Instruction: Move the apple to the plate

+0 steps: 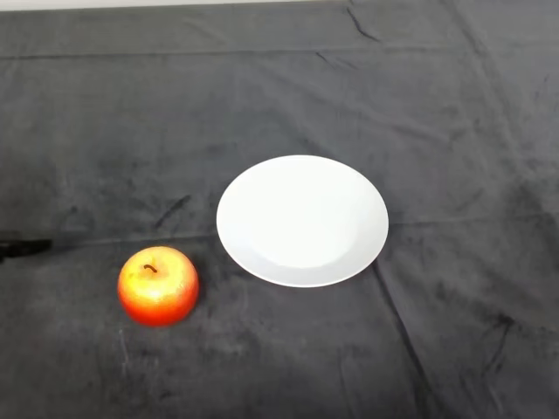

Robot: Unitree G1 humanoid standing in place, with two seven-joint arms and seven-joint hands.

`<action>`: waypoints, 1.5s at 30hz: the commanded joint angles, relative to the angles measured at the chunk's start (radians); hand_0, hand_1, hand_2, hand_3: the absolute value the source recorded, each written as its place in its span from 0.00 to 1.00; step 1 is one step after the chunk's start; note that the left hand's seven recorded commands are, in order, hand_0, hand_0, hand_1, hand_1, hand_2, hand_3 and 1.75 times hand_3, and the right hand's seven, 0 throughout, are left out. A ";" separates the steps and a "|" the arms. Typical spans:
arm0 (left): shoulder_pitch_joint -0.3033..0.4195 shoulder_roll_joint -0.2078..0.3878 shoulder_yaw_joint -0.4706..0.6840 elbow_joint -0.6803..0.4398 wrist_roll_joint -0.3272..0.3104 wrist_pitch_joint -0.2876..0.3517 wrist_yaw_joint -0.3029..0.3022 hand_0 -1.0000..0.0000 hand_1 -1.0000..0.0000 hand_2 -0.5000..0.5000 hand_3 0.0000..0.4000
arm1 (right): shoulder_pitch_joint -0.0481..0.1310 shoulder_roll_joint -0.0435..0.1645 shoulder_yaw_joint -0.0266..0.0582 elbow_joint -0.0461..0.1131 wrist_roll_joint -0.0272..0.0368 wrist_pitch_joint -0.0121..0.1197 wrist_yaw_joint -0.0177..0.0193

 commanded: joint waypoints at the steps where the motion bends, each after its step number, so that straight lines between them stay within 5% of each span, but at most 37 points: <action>1: 0.029 -0.001 -0.033 -0.058 0.027 -0.027 -0.019 1.00 1.00 0.50 0.00 | -0.002 -0.027 -0.0014 -0.005 -0.0019 0.000 -0.0065; 24: 0.201 0.040 -0.216 -0.354 0.125 -0.058 -0.287 1.00 1.00 0.50 0.00 | 0.002 -0.027 -0.0028 -0.014 -0.0004 0.005 -0.0055; 43: 0.224 -0.005 -0.263 -0.489 0.115 0.010 -0.382 1.00 1.00 0.50 0.00 | 0.007 -0.028 -0.0043 -0.023 0.0011 0.009 -0.0043; 44: 0.224 -0.007 -0.264 -0.492 0.113 0.011 -0.383 0.75 1.00 0.38 0.25 | 0.007 -0.028 -0.0044 -0.023 0.0012 0.009 -0.0042; 45: 0.224 -0.009 -0.264 -0.495 0.111 0.012 -0.386 0.66 0.97 0.34 0.34 | 0.007 -0.028 -0.0044 -0.023 0.0012 0.009 -0.0042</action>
